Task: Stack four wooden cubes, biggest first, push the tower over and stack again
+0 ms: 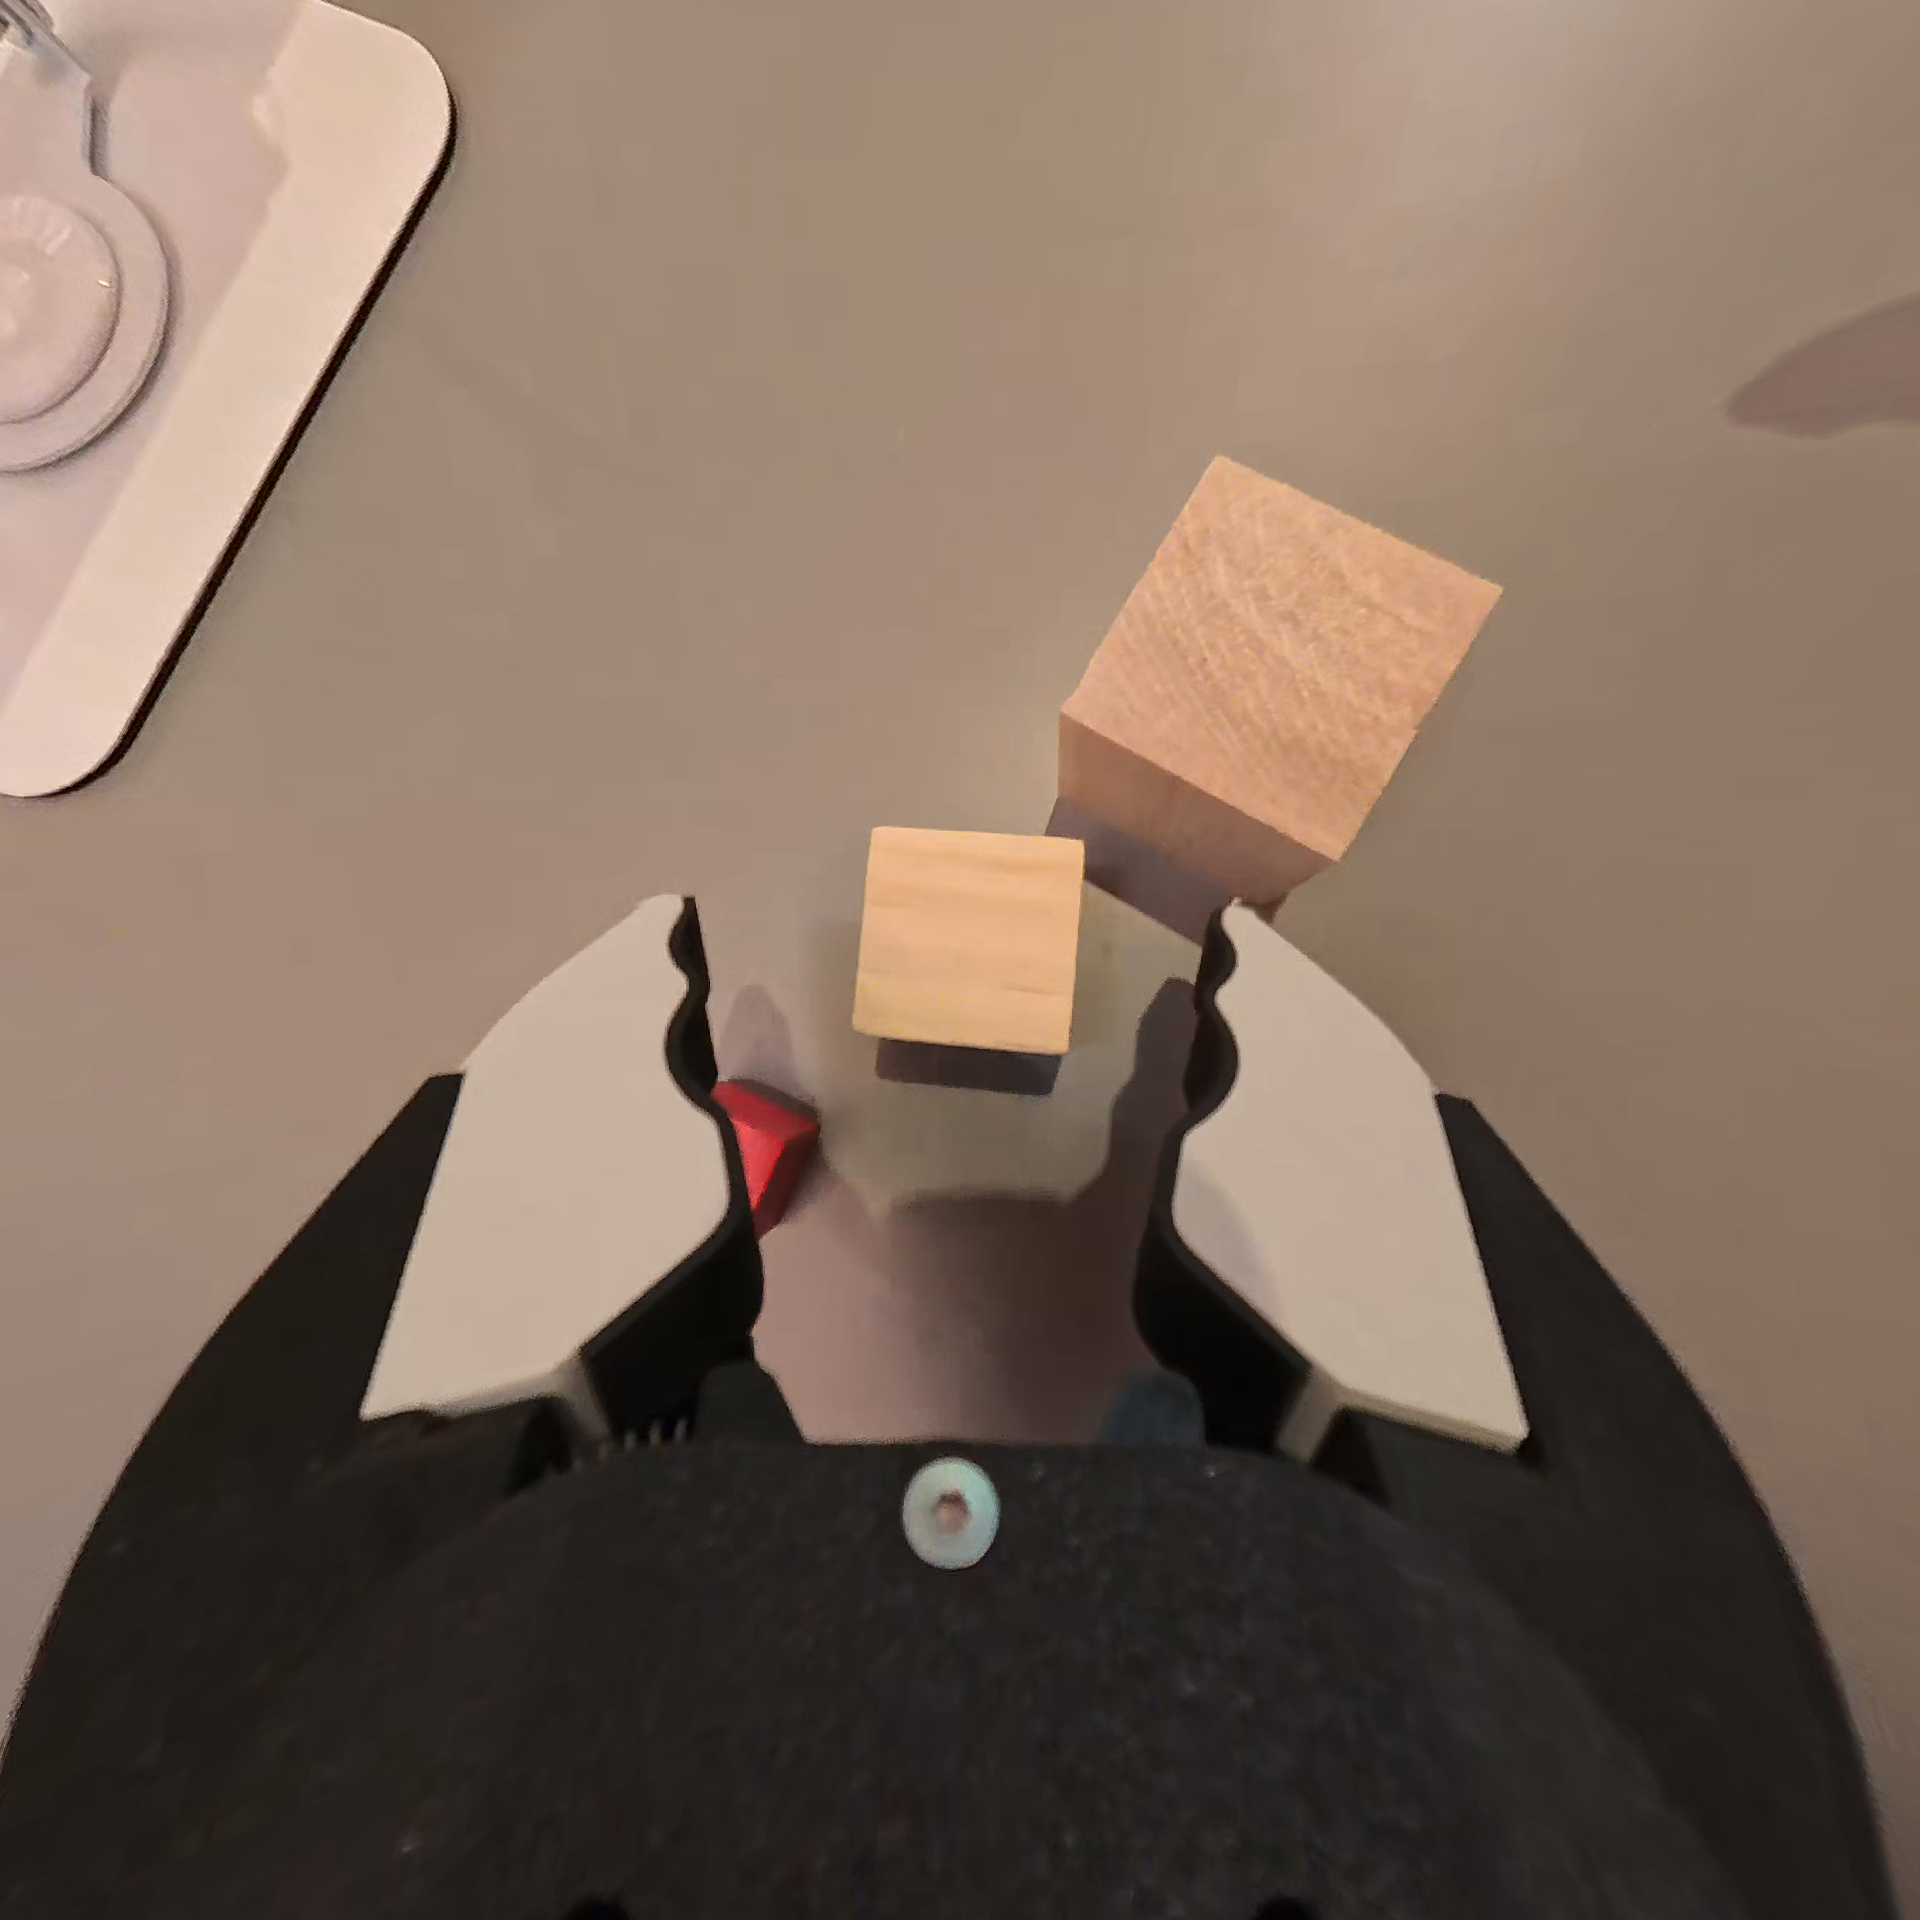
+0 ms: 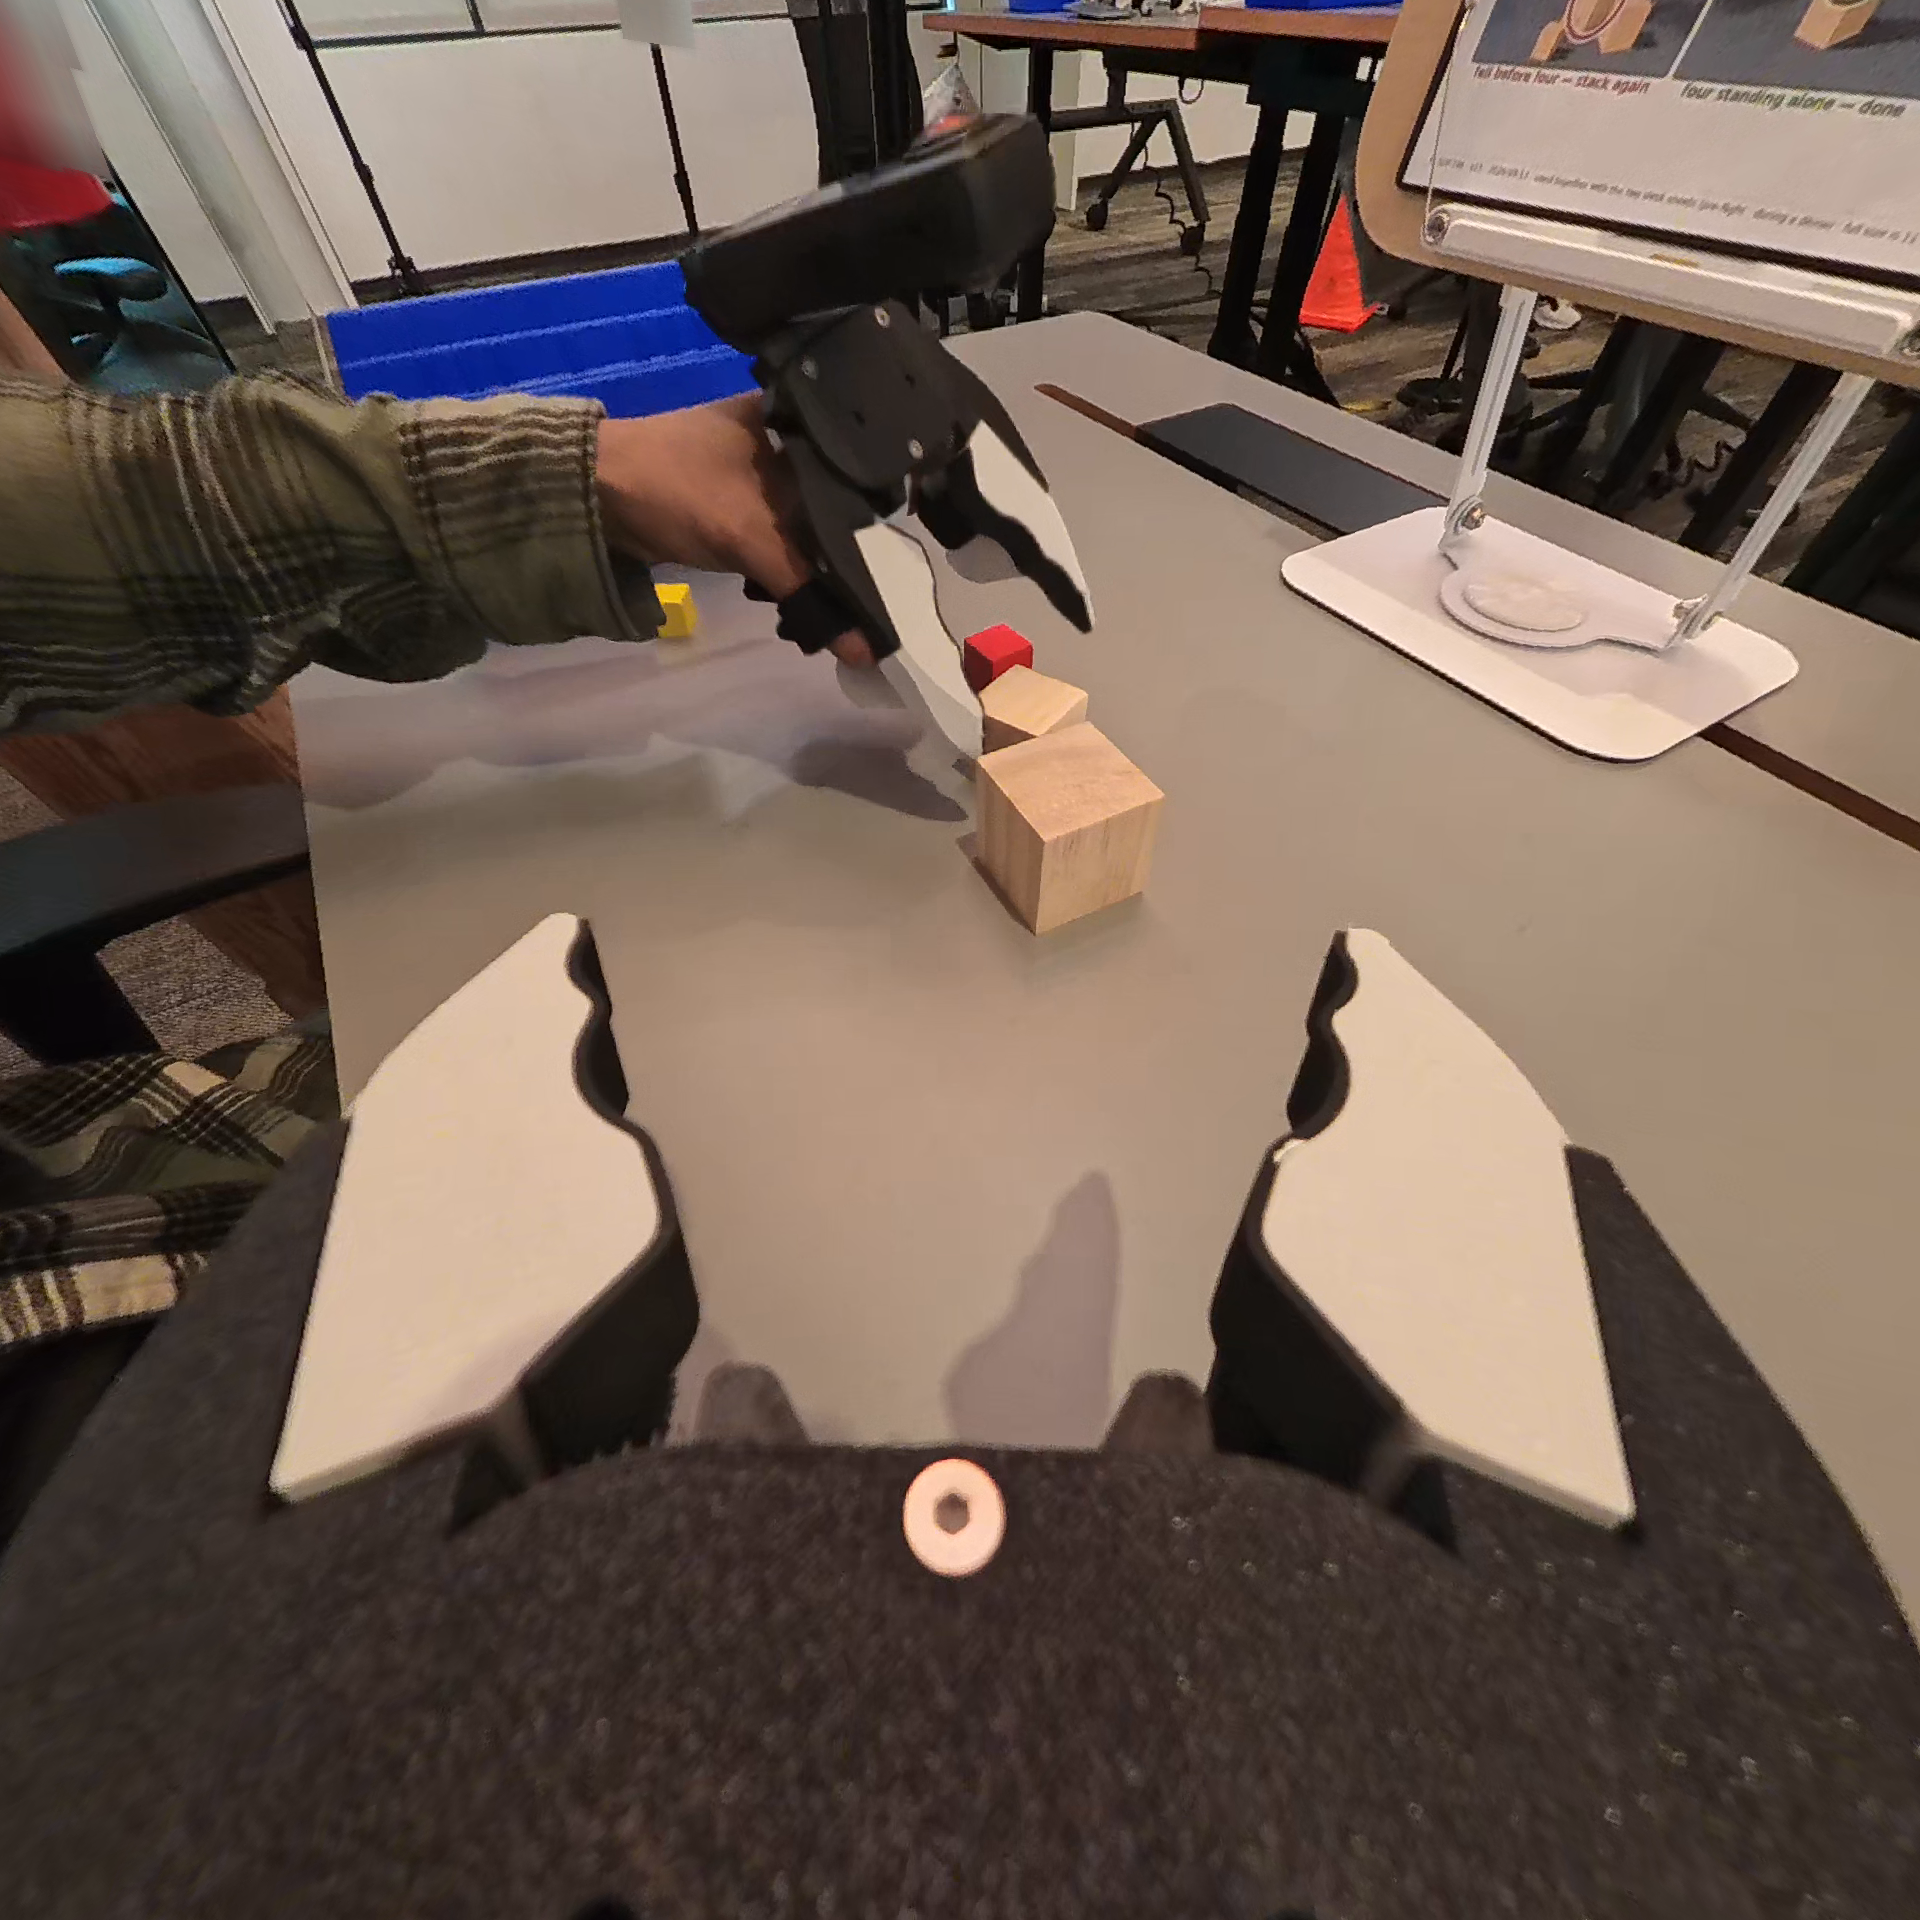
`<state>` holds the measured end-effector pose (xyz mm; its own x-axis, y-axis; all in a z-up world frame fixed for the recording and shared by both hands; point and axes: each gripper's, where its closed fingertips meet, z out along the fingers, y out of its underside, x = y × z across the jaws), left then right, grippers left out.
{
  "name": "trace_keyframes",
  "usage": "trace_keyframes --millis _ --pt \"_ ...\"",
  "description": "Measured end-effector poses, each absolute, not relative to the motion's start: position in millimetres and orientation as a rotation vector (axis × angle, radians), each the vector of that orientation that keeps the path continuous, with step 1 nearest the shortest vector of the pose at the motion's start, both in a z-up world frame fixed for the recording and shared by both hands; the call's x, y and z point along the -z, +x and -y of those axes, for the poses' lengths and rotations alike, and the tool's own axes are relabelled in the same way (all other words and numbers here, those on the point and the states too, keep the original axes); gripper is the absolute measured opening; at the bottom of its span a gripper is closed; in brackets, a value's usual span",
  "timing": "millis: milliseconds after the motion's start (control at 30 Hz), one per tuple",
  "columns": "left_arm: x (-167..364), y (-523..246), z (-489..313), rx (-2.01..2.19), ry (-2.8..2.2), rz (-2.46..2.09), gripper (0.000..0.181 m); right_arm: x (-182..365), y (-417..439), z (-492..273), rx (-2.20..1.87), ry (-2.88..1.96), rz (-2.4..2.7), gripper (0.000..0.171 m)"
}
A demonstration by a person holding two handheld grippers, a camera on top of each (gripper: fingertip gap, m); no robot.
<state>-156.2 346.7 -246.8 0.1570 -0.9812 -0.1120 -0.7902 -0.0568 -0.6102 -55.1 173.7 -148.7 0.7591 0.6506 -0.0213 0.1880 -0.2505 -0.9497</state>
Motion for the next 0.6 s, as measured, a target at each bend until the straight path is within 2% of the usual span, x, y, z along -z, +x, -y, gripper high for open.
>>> trace_keyframes --millis 267,600 --pt "257 -158 -347 0.445 -1.903 -1.706 0.079 147 -55 -173 -0.496 -1.804 0.653 0.125" --pt "264 -158 -344 0.451 -1.905 -1.723 0.076 146 -55 -172 -0.495 -1.801 0.654 0.125"
